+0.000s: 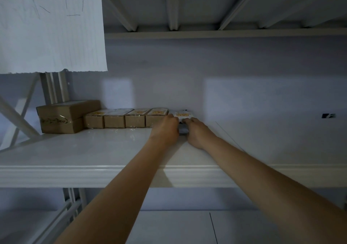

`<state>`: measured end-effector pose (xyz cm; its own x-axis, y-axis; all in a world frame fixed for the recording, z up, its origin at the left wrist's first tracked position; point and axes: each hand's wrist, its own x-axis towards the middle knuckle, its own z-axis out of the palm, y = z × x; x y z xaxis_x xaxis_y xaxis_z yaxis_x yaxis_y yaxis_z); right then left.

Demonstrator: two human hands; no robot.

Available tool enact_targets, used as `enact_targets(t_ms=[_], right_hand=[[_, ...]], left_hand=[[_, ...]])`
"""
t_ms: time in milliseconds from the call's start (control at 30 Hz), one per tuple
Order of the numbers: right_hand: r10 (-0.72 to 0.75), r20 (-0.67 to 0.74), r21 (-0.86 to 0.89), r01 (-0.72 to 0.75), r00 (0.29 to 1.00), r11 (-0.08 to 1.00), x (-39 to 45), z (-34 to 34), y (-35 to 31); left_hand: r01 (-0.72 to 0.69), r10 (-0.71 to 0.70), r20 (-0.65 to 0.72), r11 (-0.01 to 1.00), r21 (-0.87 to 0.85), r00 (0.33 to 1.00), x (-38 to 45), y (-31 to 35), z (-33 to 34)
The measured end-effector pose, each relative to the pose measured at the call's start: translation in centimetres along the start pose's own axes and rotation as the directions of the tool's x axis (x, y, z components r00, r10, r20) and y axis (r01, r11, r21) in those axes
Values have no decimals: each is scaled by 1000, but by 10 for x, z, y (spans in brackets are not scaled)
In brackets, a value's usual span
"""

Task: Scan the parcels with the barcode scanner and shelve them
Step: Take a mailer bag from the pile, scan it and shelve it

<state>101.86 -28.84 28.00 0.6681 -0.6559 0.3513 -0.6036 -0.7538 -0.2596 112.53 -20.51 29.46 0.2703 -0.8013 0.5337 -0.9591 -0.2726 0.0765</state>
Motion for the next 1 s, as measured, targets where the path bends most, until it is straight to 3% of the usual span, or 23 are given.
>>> enact_targets(t_ms=[100,200,333,433,533,667,833,900,1000], right_hand=[[56,-35,68,-53,998,996,-17,-13,-3],[81,-193,190,-44,978,981,-49,-40,-3],[159,-308,175,-108,938,979,-127,-72,27],[318,-391,203,-256,864,945,-204,-95,69],[533,-457,247,-474,713,845,-295,-112,115],[774,-416,280,-743,477,608,-442,-109,165],[929,-347,274,-934,127,230,-611,-106,182],[945,-326,294,-950,-2,100,-665,-111,176],[942,-303,312,-949,-140,-41,-733,-121,170]], left_hand=[[20,-26,-65,995,-100,998,-6,4,-7],[-7,-34,-186,977,-215,982,-15,30,-20],[-134,51,-211,906,-402,976,-45,116,-24],[-231,147,-190,787,-572,971,-76,193,-13],[-285,275,-133,643,-710,952,-112,275,5],[-316,520,-39,456,-832,853,-200,394,33],[-240,793,78,274,-931,604,-339,507,46],[-244,856,113,267,-932,505,-383,542,48],[-293,899,132,271,-917,418,-431,580,46]])
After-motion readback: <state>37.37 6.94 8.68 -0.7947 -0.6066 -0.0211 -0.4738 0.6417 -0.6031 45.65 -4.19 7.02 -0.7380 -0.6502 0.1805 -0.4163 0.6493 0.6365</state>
